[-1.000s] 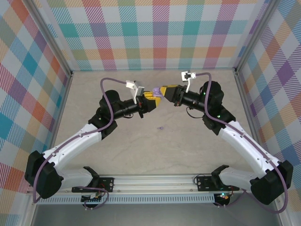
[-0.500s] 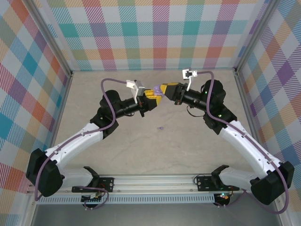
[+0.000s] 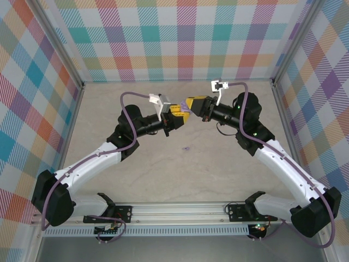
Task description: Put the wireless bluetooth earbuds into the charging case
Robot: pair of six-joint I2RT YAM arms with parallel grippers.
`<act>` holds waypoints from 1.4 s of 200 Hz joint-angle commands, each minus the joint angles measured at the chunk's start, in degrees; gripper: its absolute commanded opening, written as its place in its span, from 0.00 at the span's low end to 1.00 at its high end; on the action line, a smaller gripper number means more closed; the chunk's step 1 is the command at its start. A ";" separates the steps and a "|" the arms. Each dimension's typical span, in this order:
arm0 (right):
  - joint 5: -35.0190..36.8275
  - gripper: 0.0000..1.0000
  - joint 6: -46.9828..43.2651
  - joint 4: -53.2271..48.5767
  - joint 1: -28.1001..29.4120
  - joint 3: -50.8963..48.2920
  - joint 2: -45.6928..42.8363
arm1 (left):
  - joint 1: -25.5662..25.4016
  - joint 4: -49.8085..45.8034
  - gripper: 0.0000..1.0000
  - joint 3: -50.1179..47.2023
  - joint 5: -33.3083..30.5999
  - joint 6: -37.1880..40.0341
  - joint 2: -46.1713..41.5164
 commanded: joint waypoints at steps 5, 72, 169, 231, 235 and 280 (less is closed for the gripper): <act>0.65 0.17 -0.75 0.63 0.29 1.18 -0.48 | -1.05 2.76 0.00 -0.29 0.40 1.16 -1.64; 2.14 0.17 -1.85 -0.50 0.32 0.74 -1.88 | -1.06 4.00 0.00 -1.26 -2.16 -0.15 -2.43; 1.32 0.17 -1.52 -0.51 0.31 0.47 -1.53 | -1.09 5.91 0.00 -1.28 -4.32 -3.60 -2.62; 1.00 0.17 -1.53 -1.14 0.28 0.17 -1.27 | -1.02 6.83 0.00 -0.95 -4.68 -4.96 -2.11; 1.07 0.17 -1.67 -1.23 0.29 0.13 -1.27 | -1.06 6.84 0.00 -0.95 -4.83 -5.00 -2.16; 1.72 0.20 -4.45 -5.93 0.29 1.50 -1.03 | -1.09 5.43 0.00 -0.73 -3.25 -4.05 -2.71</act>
